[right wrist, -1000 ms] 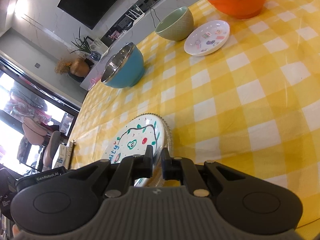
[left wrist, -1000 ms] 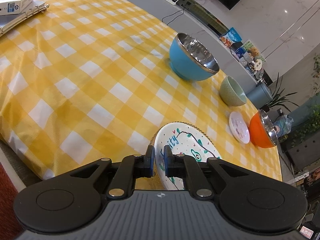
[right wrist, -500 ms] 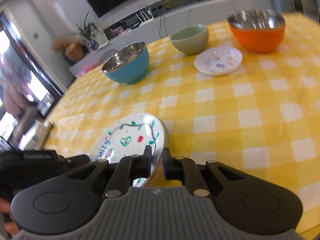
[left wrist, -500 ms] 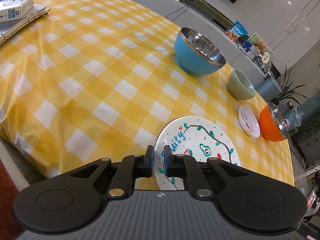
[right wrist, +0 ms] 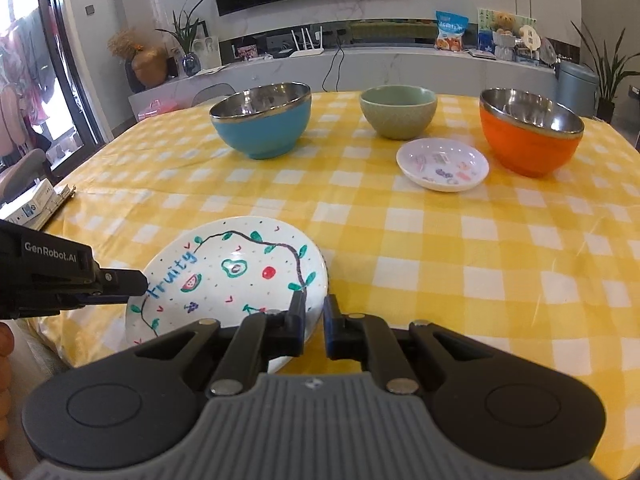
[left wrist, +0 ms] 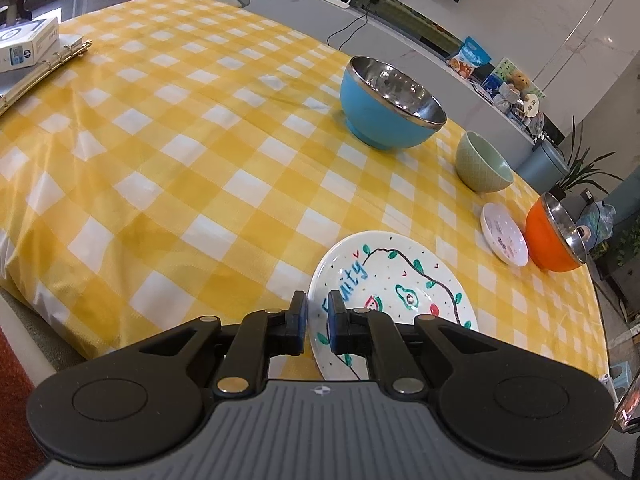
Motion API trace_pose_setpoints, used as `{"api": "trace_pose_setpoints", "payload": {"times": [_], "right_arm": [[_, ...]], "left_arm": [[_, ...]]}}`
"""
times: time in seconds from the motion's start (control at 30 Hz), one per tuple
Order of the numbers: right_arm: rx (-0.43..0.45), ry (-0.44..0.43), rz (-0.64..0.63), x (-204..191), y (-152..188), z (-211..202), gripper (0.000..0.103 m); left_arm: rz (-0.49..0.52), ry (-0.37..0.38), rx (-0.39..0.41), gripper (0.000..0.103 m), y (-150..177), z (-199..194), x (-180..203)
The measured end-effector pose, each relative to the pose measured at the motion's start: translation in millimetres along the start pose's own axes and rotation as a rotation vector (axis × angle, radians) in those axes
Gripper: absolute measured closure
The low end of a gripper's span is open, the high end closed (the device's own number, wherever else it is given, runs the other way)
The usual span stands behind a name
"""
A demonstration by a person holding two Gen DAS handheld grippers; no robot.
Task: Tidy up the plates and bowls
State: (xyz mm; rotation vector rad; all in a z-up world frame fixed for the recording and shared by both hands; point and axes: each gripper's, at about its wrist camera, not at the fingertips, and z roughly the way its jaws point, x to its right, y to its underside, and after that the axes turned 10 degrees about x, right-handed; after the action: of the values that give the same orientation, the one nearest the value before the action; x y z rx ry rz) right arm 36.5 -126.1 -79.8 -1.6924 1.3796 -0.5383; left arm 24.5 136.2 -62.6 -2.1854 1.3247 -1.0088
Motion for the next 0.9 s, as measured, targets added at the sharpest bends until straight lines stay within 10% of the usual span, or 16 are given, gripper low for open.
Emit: {"api": "trace_pose_setpoints", "payload": {"times": [0.9], "right_arm": [[0.119,0.194,0.323,116,-56,-16,0.063]], "left_arm": [[0.152,0.237,0.093,0.058,-24,13,114]]}}
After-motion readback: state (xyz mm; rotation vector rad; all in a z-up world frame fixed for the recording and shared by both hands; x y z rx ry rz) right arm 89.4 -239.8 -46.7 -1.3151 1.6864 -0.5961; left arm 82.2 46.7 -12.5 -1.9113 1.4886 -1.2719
